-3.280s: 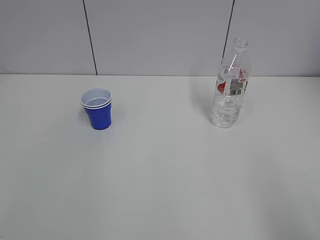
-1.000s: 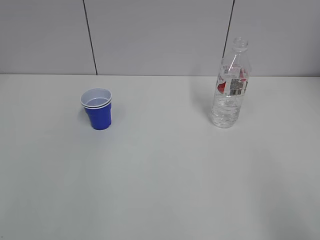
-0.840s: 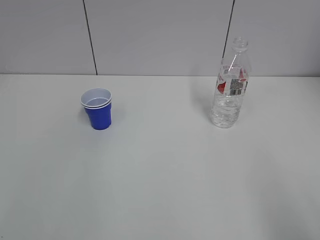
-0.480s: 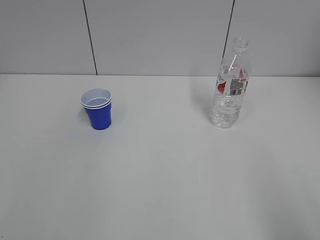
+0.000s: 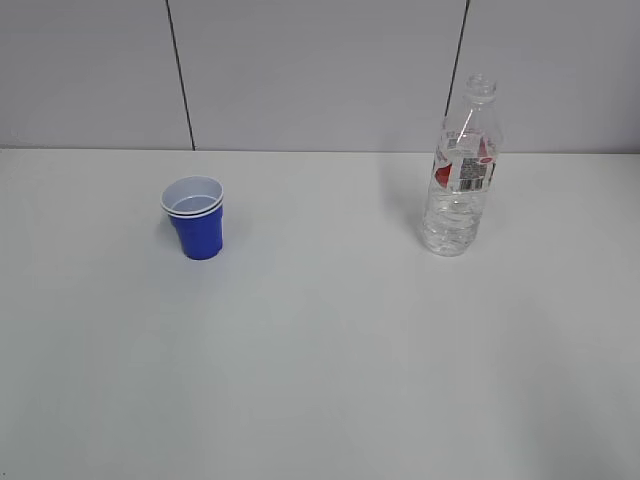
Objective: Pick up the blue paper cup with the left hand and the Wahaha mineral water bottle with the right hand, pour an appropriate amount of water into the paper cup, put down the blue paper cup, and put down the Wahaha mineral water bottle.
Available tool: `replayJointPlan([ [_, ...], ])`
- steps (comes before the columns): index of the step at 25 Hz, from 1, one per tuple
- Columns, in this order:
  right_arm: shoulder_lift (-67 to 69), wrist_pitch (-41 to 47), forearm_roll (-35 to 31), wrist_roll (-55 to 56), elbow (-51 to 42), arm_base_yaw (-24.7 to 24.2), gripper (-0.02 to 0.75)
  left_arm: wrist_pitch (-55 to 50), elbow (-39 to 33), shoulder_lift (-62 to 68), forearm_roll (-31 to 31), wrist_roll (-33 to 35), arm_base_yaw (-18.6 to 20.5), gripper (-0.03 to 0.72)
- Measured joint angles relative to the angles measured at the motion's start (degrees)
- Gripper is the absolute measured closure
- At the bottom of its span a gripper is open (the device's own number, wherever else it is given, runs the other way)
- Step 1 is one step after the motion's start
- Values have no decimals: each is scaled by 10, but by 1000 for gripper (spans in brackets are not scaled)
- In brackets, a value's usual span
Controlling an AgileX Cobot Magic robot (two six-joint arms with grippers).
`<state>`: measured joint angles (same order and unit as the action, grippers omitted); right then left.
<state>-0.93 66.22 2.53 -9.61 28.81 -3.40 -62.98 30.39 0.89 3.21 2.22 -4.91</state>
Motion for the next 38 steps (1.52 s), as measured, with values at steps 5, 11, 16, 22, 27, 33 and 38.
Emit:
replayJointPlan([
  [5,0,0,0,0,0,0,169,0,0,0,0,0,0,366],
  [11,0,0,0,0,0,0,169,0,0,0,0,0,0,386],
  [16,0,0,0,0,0,0,169,0,0,0,0,0,0,388],
  [22,0,-1,0,0,0,0,169,0,0,0,0,0,0,388],
  [27,0,-1,0,0,0,0,169,0,0,0,0,0,0,388],
  [33,0,-1,0,0,0,0,169,0,0,0,0,0,0,389],
  [38,0,-1,0,0,0,0,169,0,0,0,0,0,0,389],
])
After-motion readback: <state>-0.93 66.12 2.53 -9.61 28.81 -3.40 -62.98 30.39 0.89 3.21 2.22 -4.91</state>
